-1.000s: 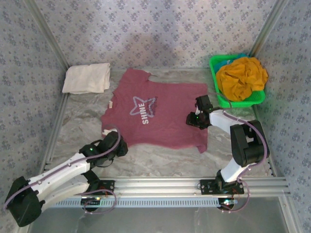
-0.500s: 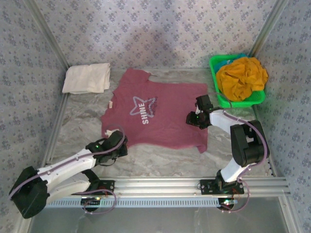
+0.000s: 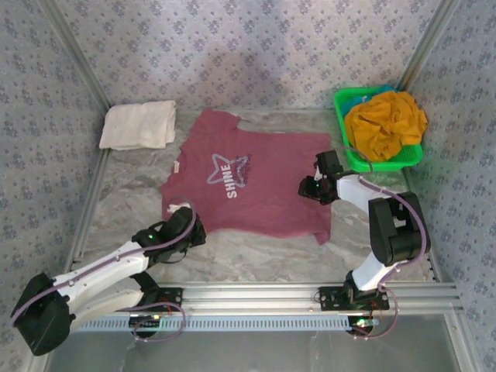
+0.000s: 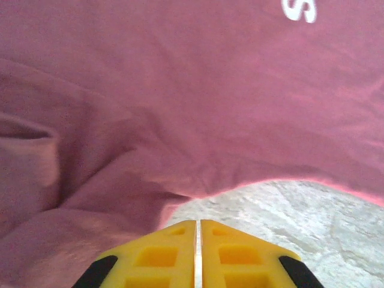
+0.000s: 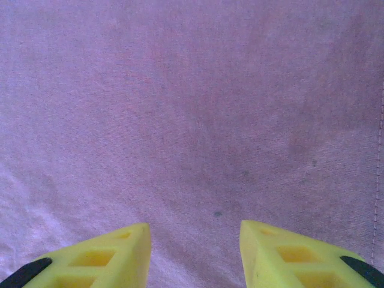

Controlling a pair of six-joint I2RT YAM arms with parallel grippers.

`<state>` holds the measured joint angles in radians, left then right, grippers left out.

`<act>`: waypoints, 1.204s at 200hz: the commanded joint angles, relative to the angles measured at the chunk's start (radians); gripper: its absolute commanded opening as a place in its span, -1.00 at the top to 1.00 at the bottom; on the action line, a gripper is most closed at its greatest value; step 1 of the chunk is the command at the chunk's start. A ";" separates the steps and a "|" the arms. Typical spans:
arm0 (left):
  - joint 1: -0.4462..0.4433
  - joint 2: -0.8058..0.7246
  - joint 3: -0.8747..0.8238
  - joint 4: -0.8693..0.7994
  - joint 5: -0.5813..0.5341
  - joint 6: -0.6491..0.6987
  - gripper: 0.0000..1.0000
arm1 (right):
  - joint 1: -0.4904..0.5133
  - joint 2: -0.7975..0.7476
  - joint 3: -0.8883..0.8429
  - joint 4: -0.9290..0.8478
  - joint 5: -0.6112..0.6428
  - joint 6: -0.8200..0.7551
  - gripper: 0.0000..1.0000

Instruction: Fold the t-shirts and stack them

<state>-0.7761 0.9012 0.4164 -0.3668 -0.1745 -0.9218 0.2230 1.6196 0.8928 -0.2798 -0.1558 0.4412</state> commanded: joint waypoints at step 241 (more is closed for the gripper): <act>0.216 0.110 0.127 -0.116 0.177 0.110 0.94 | -0.064 -0.006 -0.003 0.029 -0.056 0.012 0.10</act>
<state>-0.6765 1.0531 0.5903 -0.2756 0.0299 -0.8139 0.1547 1.6176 0.8627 -0.2424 -0.2031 0.4416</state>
